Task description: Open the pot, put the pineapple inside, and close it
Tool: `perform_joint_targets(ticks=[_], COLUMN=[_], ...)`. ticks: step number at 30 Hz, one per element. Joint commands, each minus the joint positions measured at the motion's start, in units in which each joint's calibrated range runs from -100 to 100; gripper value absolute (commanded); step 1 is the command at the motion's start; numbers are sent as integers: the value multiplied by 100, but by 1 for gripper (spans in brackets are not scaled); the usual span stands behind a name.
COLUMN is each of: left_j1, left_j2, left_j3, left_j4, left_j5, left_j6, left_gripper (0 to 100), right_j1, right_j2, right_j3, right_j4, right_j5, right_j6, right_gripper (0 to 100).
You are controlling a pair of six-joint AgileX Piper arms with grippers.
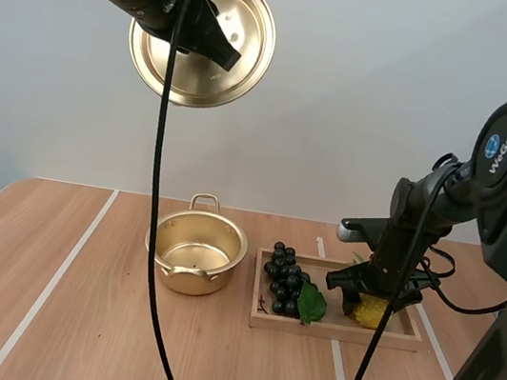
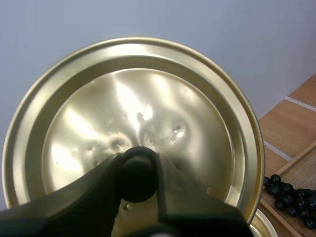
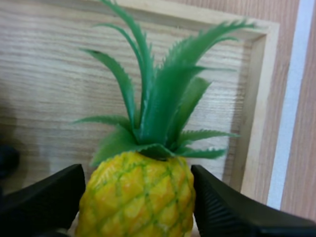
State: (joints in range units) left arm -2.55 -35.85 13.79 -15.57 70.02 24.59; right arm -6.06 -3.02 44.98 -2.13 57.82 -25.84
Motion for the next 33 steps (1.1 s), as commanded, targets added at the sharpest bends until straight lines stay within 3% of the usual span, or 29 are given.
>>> perform_joint_targets(ticks=[1, 5, 6, 11, 12, 23, 33], left_j1=[-7, -7, -7, -7, -7, -7, -7], left_j2=[-45, -45, -45, -45, -45, -73, -220], left_j3=[-46, -46, -46, -46, -46, -76, -1165], left_j4=[-14, -14, -14, -14, -14, -39, -39], left_j5=[-117, -117, -117, -117, -117, -899, -2345], left_j6=[-40, -40, -40, -40, -40, -40, -40], left_gripper=[0, 0, 0, 0, 0, 0, 0], right_j1=[-24, -24, -24, -24, -24, -24, -15], right_j2=[0, 0, 0, 0, 0, -296, -1252], right_j3=[23, 23, 23, 23, 23, -535, -1589], right_j4=[-42, -42, -42, -142, -164, -67, 213], right_j5=[-133, -189, -190, -314, -356, 182, 296], right_j6=[11, -9, -9, -9, -9, 90, 90], right_gripper=[100, 100, 91, 8, 0, 0, 0])
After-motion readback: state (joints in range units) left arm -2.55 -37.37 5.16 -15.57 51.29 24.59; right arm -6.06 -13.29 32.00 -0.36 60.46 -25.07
